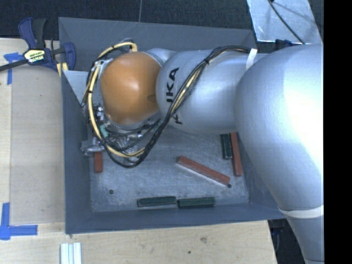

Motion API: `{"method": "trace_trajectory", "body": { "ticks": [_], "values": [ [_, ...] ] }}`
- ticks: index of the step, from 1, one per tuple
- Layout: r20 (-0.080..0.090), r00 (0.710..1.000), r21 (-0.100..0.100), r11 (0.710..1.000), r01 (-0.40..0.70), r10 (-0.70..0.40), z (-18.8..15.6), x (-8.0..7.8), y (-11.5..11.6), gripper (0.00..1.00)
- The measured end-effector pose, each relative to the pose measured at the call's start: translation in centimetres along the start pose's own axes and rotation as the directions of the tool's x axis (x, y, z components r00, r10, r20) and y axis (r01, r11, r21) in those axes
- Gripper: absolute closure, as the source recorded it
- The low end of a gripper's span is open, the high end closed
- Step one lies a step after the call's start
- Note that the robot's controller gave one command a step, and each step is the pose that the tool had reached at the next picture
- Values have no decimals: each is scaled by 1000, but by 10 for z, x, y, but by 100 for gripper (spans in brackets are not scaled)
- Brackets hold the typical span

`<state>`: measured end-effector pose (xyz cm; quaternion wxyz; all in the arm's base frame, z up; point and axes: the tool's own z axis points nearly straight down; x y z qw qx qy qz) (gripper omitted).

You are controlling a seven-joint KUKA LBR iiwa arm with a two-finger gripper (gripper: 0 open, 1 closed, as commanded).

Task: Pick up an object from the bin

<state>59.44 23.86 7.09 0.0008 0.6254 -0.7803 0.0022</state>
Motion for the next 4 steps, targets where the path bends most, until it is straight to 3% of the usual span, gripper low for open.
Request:
{"method": "trace_trajectory", "body": {
  "ticks": [1,2,3,4],
  "values": [
    [2,1000,-2,1000,-6,6,-1,2,-2,0],
    [6,1000,-3,1000,-7,7,-1,0,-1,100],
    [11,1000,6,1000,-13,13,-87,-1,-3,100],
    [9,1000,3,1000,-19,19,-113,-2,-4,100]
  ]
}}
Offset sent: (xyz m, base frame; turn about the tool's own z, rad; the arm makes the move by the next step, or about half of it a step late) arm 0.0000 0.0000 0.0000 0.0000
